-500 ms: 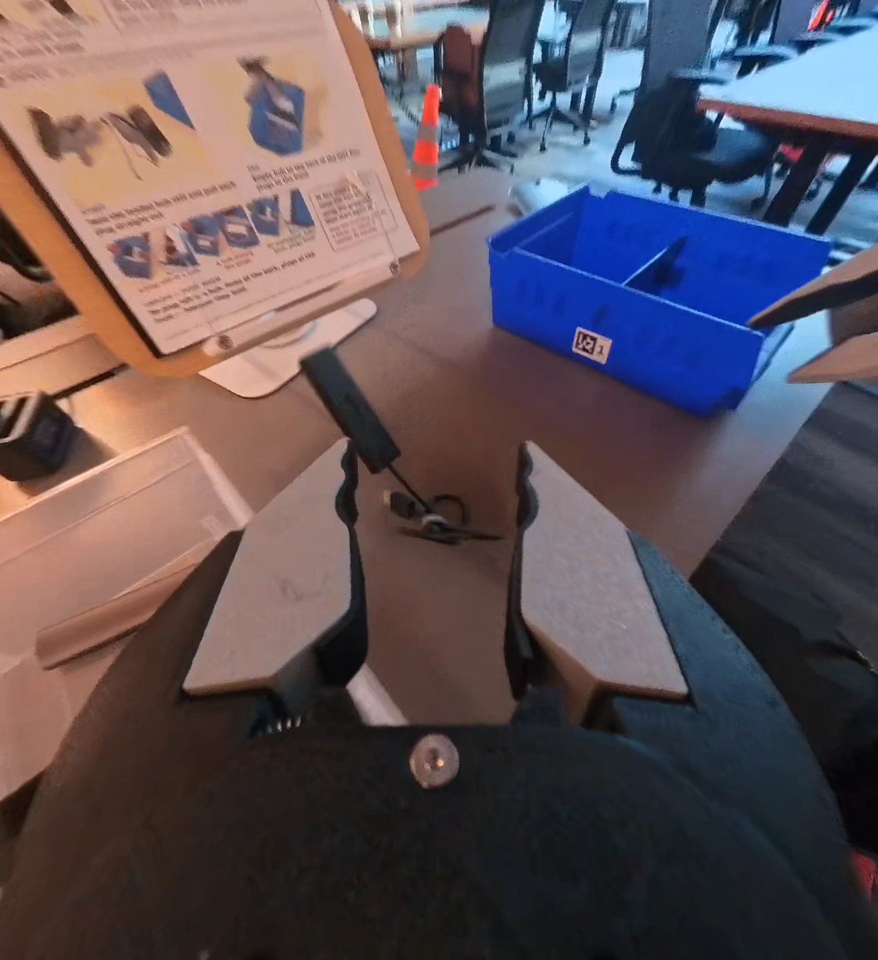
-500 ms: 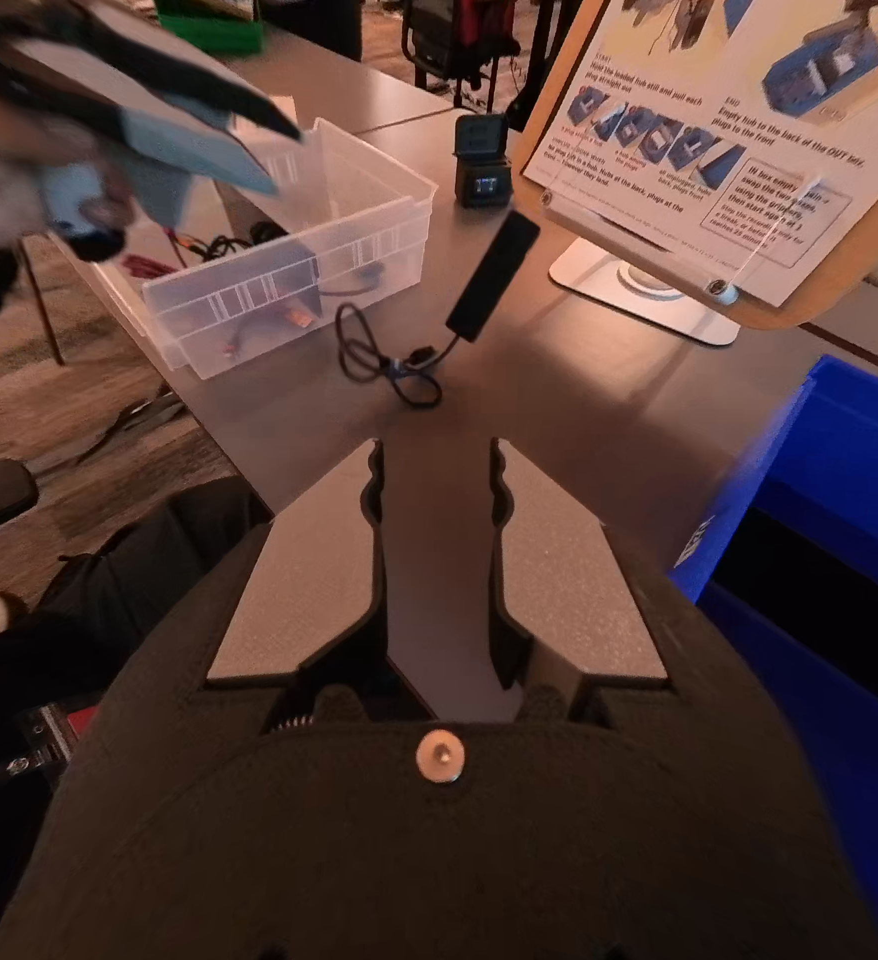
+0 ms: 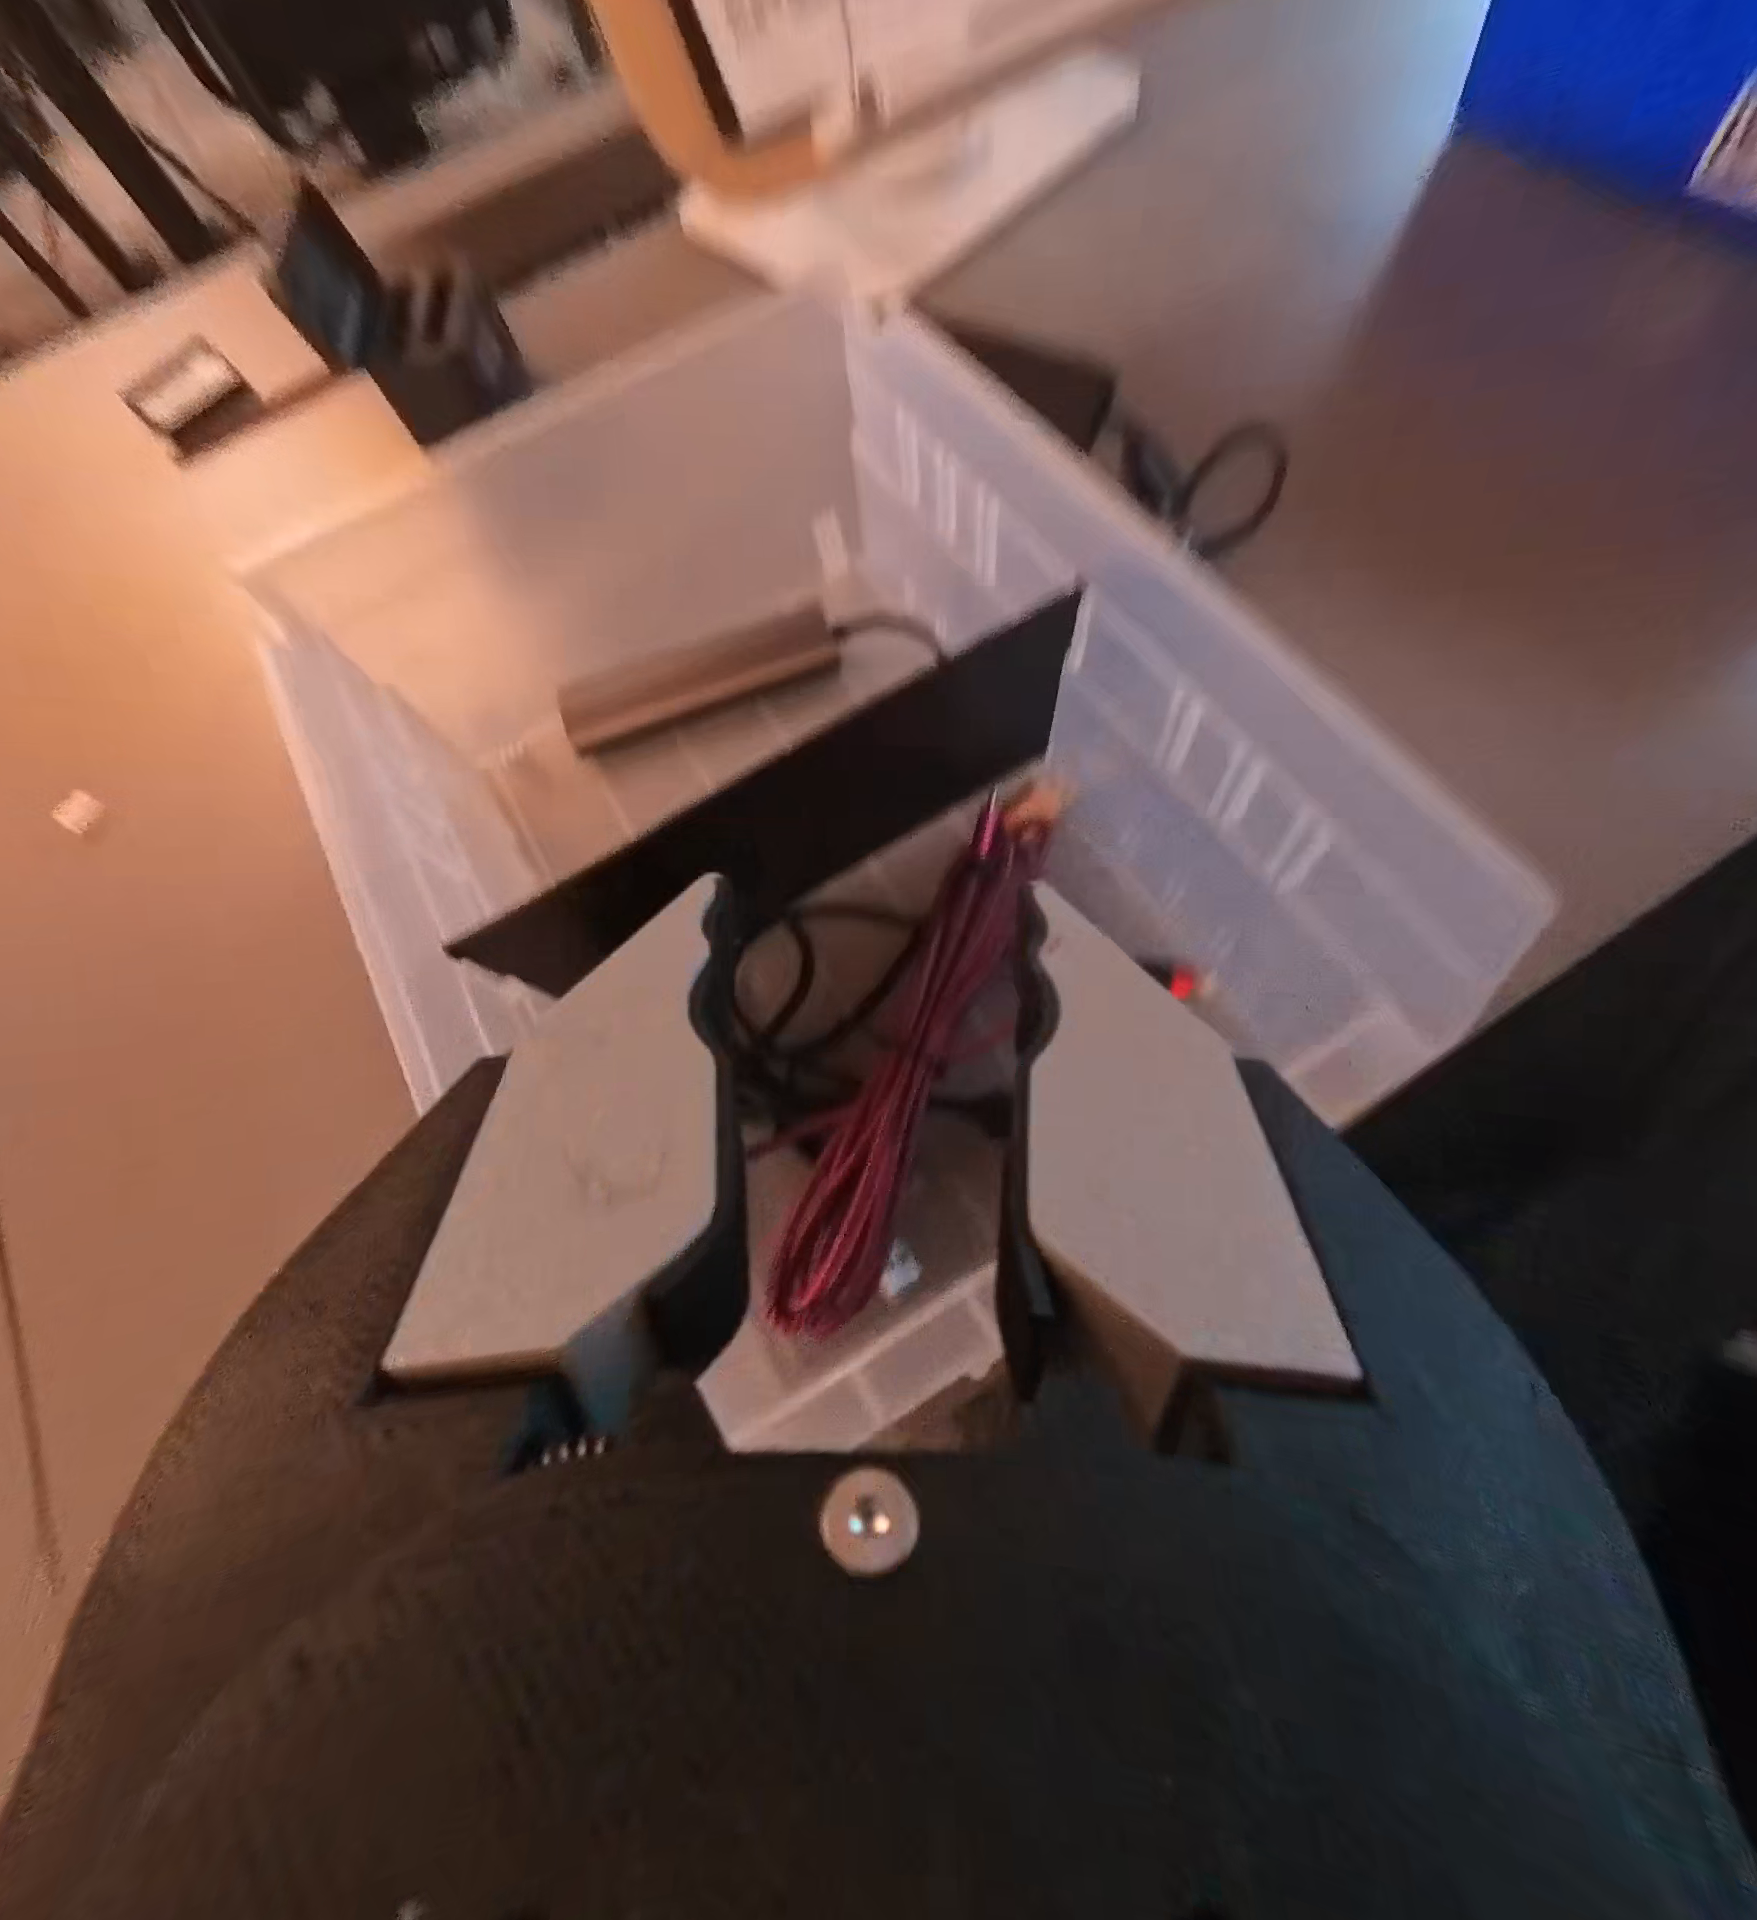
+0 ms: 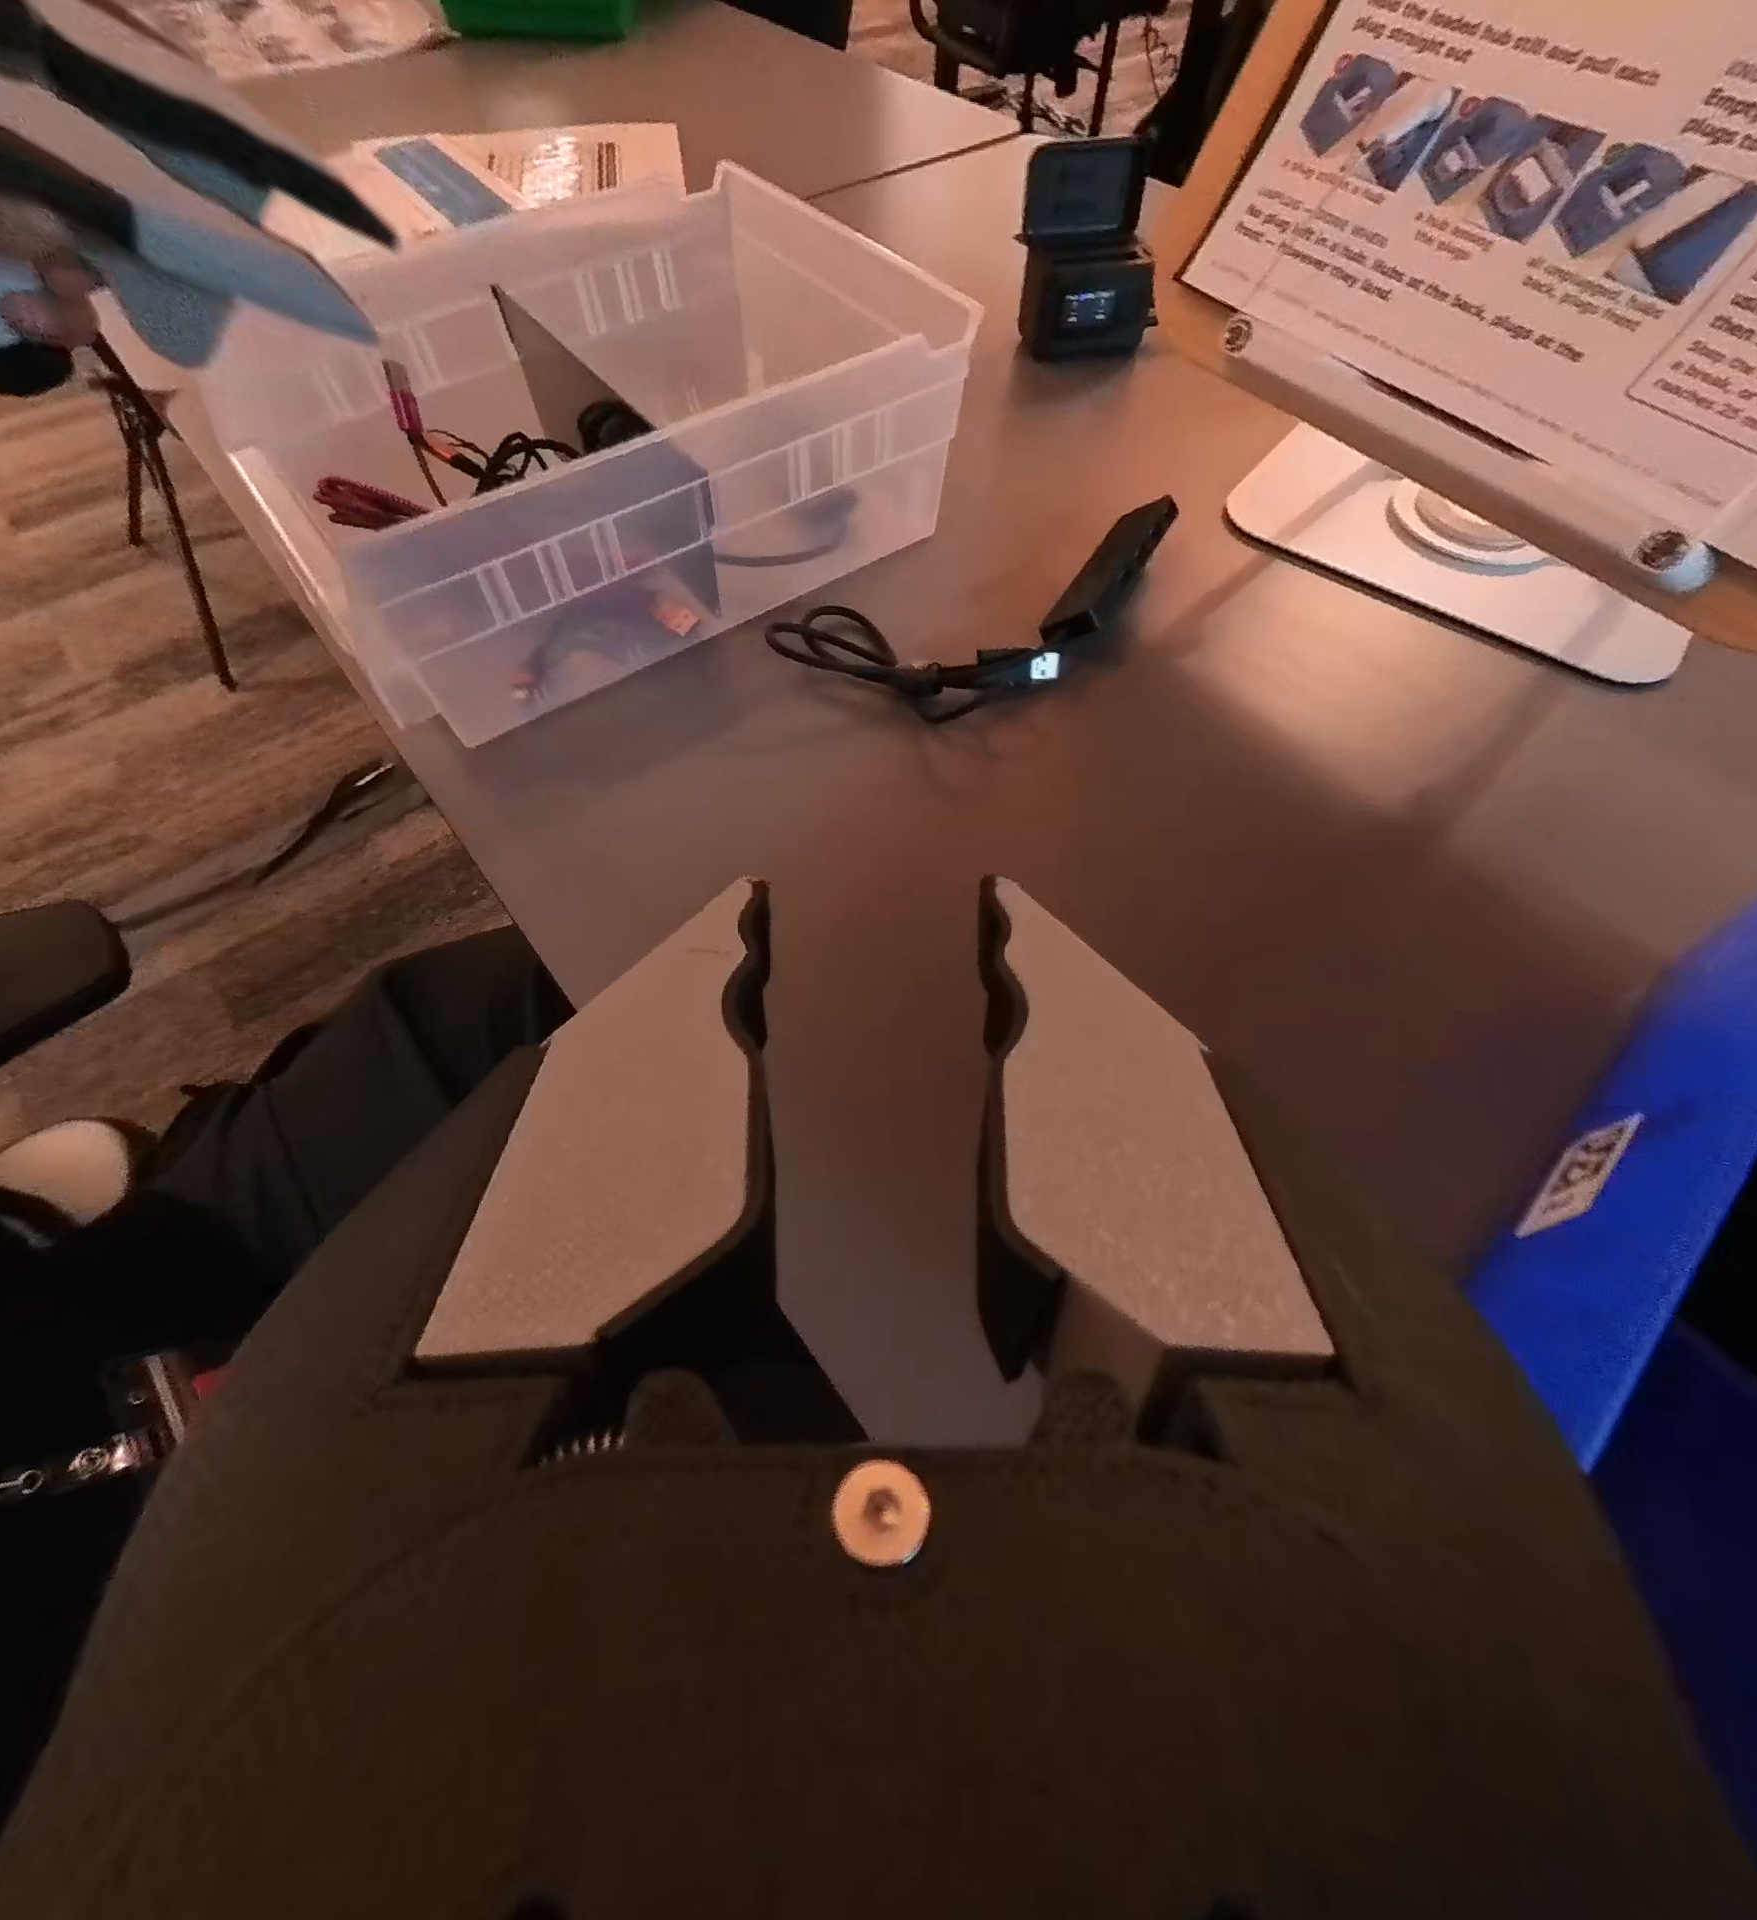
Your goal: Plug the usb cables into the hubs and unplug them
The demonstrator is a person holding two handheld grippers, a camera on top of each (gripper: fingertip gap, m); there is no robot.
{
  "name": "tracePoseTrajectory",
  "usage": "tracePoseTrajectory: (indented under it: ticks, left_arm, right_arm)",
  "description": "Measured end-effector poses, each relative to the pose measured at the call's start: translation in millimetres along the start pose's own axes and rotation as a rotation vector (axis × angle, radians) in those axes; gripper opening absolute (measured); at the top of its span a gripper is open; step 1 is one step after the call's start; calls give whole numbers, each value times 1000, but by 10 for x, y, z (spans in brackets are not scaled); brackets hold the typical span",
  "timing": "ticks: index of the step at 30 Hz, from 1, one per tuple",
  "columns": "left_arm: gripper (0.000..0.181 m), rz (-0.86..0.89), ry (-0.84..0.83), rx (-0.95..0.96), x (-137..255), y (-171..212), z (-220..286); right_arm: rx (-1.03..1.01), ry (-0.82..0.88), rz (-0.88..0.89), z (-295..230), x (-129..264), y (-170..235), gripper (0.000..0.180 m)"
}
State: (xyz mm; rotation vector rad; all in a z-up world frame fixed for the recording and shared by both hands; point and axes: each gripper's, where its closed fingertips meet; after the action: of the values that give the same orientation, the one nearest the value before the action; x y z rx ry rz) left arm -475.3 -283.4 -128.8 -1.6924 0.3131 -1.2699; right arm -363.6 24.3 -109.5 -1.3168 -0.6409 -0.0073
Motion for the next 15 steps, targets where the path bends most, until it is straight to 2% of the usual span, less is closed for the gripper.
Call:
tracePoseTrajectory:
  ticks: [7,8,11,15]
  left_arm:
    - [48,-483,49,-39,-404,769,-118]
    - [48,-529,49,-35,-439,838,-134]
    - [20,-596,137,-3,-524,926,-18]
    - [16,-693,123,-88,-479,942,-33]
  right_arm:
    - [44,-52,21,-153,-57,-105,38]
    - [47,-54,25,-158,-50,-119,38]
    - [61,-49,41,-147,5,-158,38]
    - [62,-10,74,-28,152,-215,38]
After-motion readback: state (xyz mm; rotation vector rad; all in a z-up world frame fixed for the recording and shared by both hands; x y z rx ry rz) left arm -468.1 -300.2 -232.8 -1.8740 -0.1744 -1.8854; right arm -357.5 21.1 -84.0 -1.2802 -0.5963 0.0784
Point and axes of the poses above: each gripper's, where its closed fingertips meet, x back along the fingers, y out of its underside, z = x × y across the jaws, and after that the axes turned 13 degrees about y, right-handed
